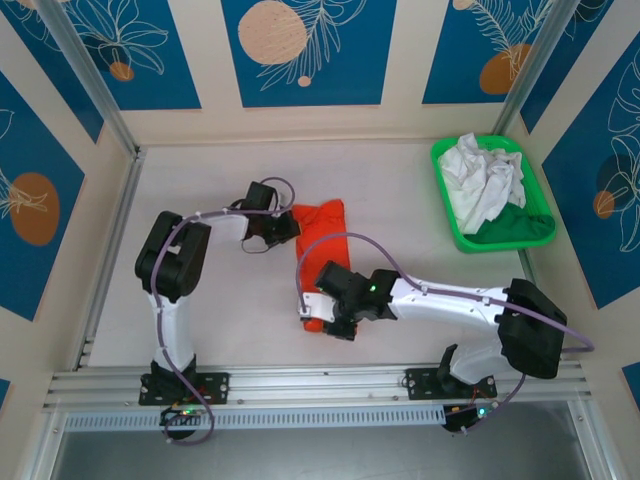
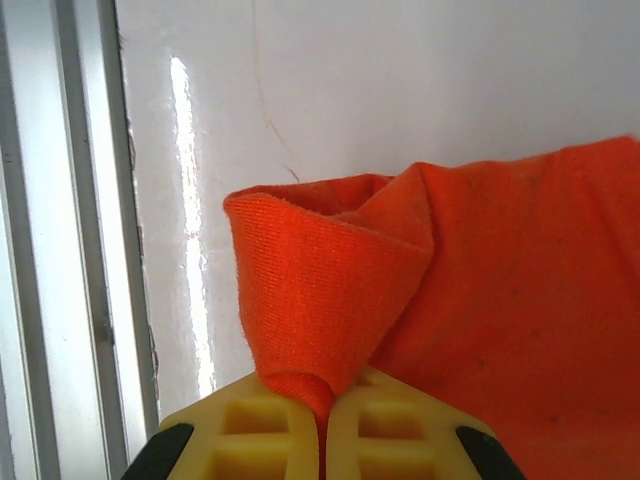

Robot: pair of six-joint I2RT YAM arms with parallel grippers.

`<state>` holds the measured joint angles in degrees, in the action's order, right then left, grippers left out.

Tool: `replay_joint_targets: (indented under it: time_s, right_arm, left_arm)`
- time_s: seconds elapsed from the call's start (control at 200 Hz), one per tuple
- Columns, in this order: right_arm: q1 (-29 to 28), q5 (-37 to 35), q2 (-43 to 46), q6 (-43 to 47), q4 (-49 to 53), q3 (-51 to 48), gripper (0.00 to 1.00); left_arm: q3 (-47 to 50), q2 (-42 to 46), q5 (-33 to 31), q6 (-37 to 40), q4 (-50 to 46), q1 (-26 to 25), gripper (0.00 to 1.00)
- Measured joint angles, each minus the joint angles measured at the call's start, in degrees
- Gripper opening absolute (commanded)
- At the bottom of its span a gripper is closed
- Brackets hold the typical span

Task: Fold and stack the t-shirts

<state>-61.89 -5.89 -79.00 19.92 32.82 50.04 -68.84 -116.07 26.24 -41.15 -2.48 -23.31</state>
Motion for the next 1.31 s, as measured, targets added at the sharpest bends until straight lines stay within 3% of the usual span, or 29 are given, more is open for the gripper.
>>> replay_joint_targets:
  time_s: [0.17,0.595,1.305]
  right_arm:
    - [1.86,0.20,0.96,4.22,3.54,4.28,0.00]
    - [16.83,3.65,-0.31,17.88,7.58,13.99,0.00]
    - [24.55,4.85,-27.74,27.80,12.04,41.70,0.00]
  left_arm:
    - [4.98,3.32,1.22,1.27,0.09,-0.31,0.00]
    - [10.34,6.75,1.86,2.58,1.25,0.57,0.00]
    - [11.58,3.96,10.01,2.32,7.65,3.96,0.00]
